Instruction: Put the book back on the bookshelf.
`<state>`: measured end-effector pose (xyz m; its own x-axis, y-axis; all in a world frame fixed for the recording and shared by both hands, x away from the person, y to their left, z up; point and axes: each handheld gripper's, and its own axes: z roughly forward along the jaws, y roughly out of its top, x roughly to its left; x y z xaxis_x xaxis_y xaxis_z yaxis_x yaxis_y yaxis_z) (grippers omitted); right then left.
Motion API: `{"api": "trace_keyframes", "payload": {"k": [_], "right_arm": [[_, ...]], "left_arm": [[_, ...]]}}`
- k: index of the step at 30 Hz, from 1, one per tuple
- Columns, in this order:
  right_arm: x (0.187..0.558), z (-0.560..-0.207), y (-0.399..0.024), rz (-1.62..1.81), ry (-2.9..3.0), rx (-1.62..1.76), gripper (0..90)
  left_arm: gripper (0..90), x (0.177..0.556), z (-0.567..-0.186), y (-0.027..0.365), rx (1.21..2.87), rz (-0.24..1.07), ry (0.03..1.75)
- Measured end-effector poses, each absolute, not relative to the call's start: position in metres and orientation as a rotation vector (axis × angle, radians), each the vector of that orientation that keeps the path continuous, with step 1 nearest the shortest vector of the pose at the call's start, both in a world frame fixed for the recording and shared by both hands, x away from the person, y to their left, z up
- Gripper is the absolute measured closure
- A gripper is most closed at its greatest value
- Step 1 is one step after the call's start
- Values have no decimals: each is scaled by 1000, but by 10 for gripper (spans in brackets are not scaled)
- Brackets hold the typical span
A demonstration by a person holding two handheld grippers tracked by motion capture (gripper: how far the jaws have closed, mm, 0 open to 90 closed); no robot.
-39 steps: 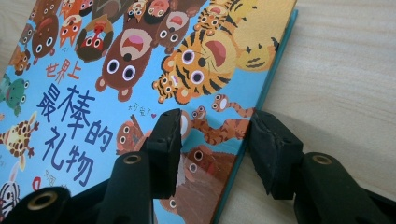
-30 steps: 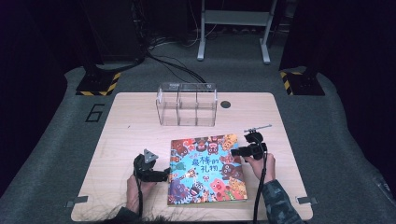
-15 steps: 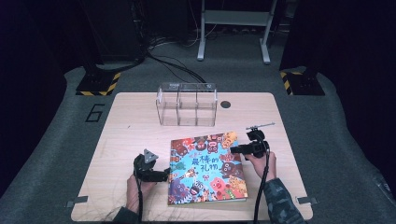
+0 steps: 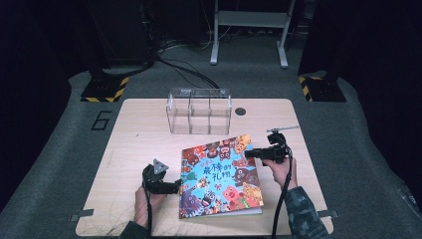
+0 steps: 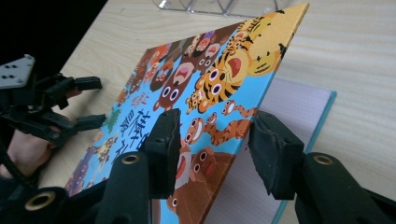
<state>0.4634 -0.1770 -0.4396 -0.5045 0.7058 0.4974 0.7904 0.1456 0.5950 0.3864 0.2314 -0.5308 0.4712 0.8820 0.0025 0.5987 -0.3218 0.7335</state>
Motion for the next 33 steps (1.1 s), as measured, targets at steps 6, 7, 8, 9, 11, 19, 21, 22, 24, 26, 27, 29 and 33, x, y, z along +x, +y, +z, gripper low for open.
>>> {"api": "trace_keyframes", "payload": {"k": [6, 7, 8, 9, 11, 19, 21, 22, 24, 26, 27, 29, 33], "right_arm": [[471, -449, -159, -1197, -2363, -1484, 526], [471, -449, -159, -1197, -2363, -1484, 526], [473, -451, -159, -1198, -2352, -1488, 529], [474, -452, -160, -1212, -2341, -1479, 534], [476, -453, -161, -1219, -2329, -1476, 534], [483, -454, -154, -1200, -2333, -1451, 510], [484, -454, -153, -1200, -2336, -1448, 508], [485, -453, -152, -1196, -2347, -1449, 505], [487, -451, -150, -1192, -2373, -1446, 502], [486, -448, -148, -1179, -2379, -1456, 501], [486, -447, -147, -1178, -2390, -1452, 502], [486, -445, -146, -1174, -2393, -1457, 502], [483, -437, -141, -1162, -2428, -1461, 501]], "left_arm": [[58, 386, -531, 231, 2042, 535, 1226], [58, 386, -531, 231, 2043, 535, 1225], [58, 386, -531, 231, 2043, 536, 1222], [57, 386, -531, 231, 2042, 534, 1222], [57, 386, -531, 231, 2045, 536, 1219], [57, 387, -531, 231, 2045, 536, 1216], [57, 387, -531, 231, 2044, 534, 1215], [57, 387, -531, 231, 2046, 534, 1214], [57, 387, -531, 231, 2045, 534, 1213], [57, 387, -531, 231, 2045, 534, 1212], [57, 387, -531, 231, 2045, 534, 1212], [57, 386, -531, 231, 2044, 533, 1213], [57, 387, -531, 231, 2048, 534, 1210]]}}
